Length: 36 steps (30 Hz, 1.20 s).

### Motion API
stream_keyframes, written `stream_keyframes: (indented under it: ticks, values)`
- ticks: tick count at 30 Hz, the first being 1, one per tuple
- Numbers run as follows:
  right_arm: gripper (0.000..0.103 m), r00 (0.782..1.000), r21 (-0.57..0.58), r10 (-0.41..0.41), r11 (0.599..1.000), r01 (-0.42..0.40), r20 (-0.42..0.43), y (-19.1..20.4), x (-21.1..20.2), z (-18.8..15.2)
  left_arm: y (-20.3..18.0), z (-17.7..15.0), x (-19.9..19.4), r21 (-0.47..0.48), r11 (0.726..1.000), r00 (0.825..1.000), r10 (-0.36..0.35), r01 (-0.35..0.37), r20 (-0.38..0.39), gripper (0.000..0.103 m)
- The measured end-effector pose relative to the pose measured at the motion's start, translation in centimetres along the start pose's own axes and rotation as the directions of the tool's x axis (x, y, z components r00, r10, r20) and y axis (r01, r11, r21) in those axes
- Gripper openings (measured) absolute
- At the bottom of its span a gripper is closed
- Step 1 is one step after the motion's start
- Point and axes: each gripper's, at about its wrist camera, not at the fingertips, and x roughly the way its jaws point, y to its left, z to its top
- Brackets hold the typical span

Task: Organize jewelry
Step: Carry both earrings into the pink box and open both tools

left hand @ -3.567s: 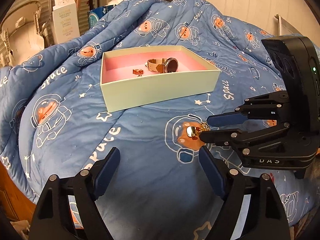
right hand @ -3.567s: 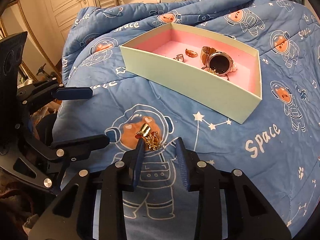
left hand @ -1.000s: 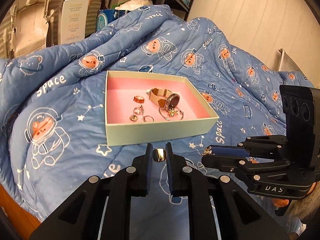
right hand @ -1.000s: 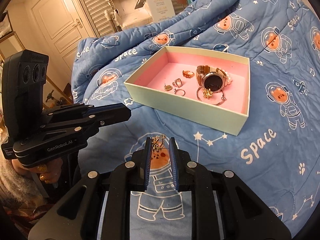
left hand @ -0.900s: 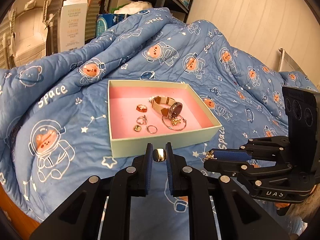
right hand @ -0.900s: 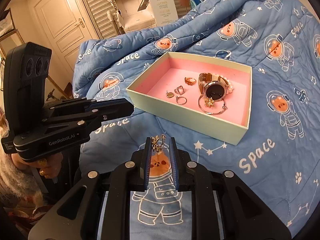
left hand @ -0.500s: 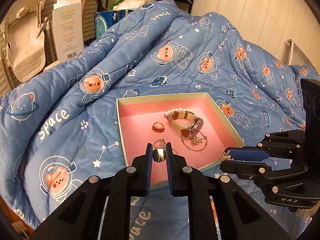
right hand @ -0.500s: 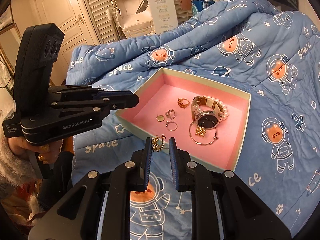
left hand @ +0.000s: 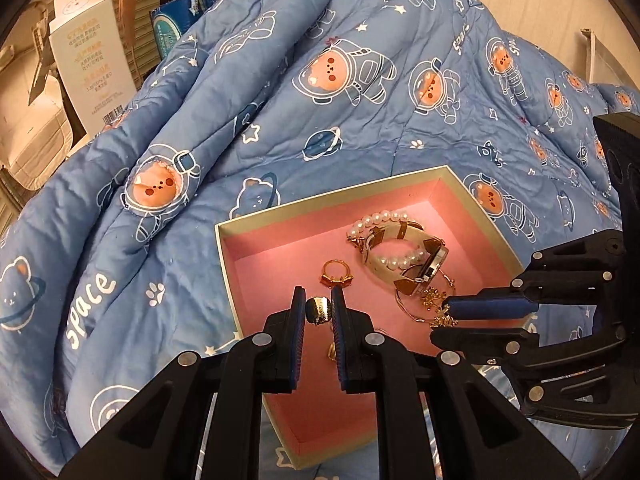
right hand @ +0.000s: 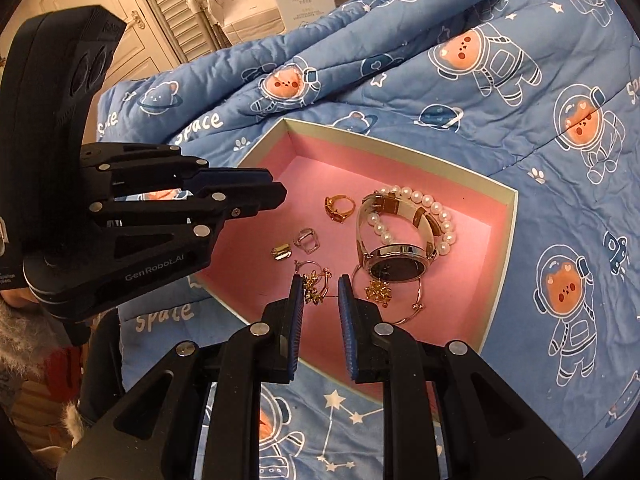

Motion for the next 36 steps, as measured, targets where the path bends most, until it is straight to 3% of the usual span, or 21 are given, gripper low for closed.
stream_keyframes:
  ticks: [8,26,29,31,33,36]
  values:
    - [0.018,0.997,0.021,-0.004,1.0,0.006,-0.081,-0.8,1.9,0.4,-0.6,1.0,2.0,0.056,0.998,0.998,0.034,-0.031,-0.058,0.013]
    - [0.019,0.989,0.011,-0.047,0.999,0.049,-0.139,-1.2,3.2,0.3,-1.5,1.1,3.6,0.113,0.991,0.991,0.084,-0.072,-0.106,0.013]
    - [0.019,0.988,0.011,-0.047,0.999,0.049,-0.148,-1.2,3.6,0.5,-1.4,1.2,3.5,0.112,0.99,0.99,0.093,-0.082,-0.102,0.02]
    - [0.022,0.987,0.013,-0.044,0.999,0.046,-0.152,-1.3,3.8,0.7,-1.2,1.3,3.4,0.108,0.99,0.991,0.098,-0.088,-0.094,0.026]
    - [0.038,0.988,0.017,-0.041,0.999,0.044,-0.147,-1.3,3.7,0.9,-1.2,1.4,3.2,0.106,0.99,0.991,0.1,-0.091,-0.086,0.032]
    - [0.04,0.99,0.02,-0.035,0.999,0.038,-0.14,-1.3,3.6,1.0,-1.1,1.7,2.7,0.106,0.99,0.992,0.101,-0.093,-0.074,0.036]
